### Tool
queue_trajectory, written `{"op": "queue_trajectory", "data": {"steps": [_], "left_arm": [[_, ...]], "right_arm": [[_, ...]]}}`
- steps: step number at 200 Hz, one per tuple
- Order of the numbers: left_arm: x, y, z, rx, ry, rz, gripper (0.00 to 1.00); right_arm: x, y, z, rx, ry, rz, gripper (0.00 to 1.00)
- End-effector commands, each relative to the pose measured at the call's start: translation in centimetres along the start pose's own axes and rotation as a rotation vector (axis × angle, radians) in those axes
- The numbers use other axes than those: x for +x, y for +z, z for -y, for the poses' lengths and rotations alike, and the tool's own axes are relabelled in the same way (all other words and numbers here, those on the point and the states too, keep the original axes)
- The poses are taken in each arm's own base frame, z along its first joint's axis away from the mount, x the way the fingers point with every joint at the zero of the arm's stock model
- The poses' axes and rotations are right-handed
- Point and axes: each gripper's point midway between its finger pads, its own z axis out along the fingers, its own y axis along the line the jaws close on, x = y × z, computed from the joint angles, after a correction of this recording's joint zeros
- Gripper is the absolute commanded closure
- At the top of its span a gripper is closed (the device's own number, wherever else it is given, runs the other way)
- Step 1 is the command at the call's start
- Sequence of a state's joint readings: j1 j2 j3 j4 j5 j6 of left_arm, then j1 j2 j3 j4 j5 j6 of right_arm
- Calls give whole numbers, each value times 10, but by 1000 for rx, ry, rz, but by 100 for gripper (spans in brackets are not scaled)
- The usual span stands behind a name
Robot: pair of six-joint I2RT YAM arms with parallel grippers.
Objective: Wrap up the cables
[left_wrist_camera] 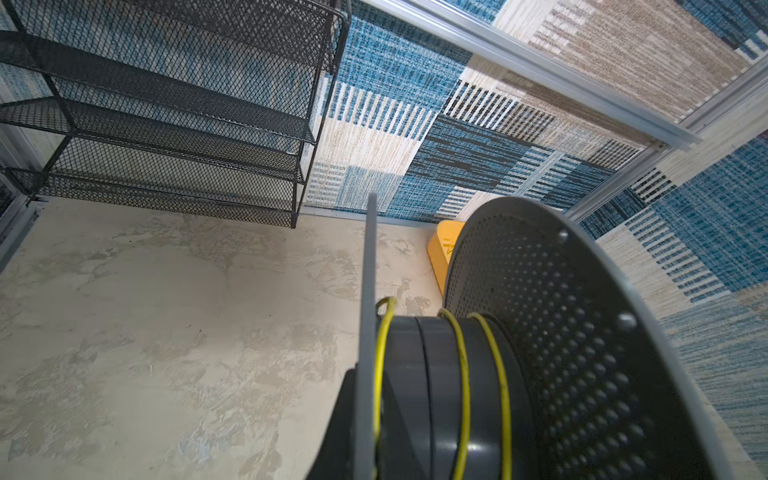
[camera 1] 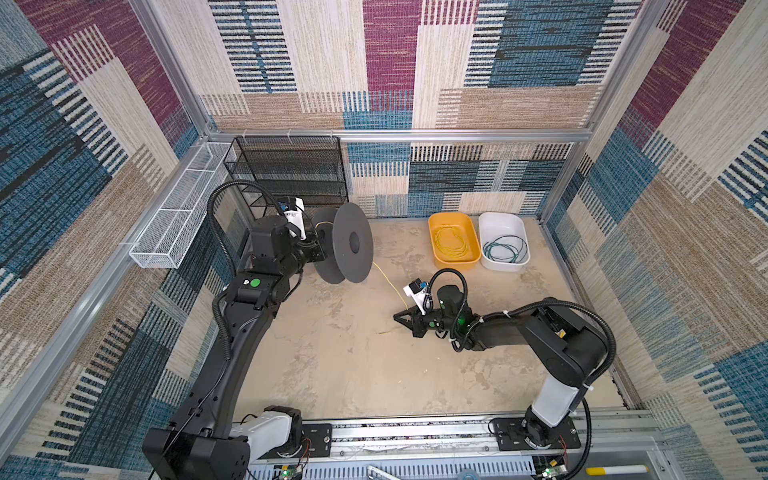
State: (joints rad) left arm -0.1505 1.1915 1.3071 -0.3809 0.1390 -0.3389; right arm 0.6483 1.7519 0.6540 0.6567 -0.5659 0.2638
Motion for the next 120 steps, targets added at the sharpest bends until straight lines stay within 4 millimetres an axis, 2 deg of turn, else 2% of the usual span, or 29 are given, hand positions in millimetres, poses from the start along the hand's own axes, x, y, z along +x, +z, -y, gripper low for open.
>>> {"op": "queue_trajectory", "data": {"steps": [1, 22, 44, 70, 100, 120], "left_arm": [[-80, -20, -12, -74, -40, 306, 100], [-95, -27, -25, -112, -66, 360, 100], [-98, -25, -34, -134, -93, 373, 100], [-92, -15, -41, -137, -126, 370, 100], [-83, -5, -44, -117, -163, 360, 100], [-74, 2, -42, -92, -176, 330, 100]], "right_arm": [[18, -11, -1, 25, 52, -55, 100], [26, -20, -15, 3, 44, -78, 100], [41, -22, -25, 7, 23, -121, 100], [50, -22, -36, -5, 17, -142, 100], [56, -13, -56, -49, 3, -168, 100], [59, -2, -55, -47, 11, -193, 100]]}}
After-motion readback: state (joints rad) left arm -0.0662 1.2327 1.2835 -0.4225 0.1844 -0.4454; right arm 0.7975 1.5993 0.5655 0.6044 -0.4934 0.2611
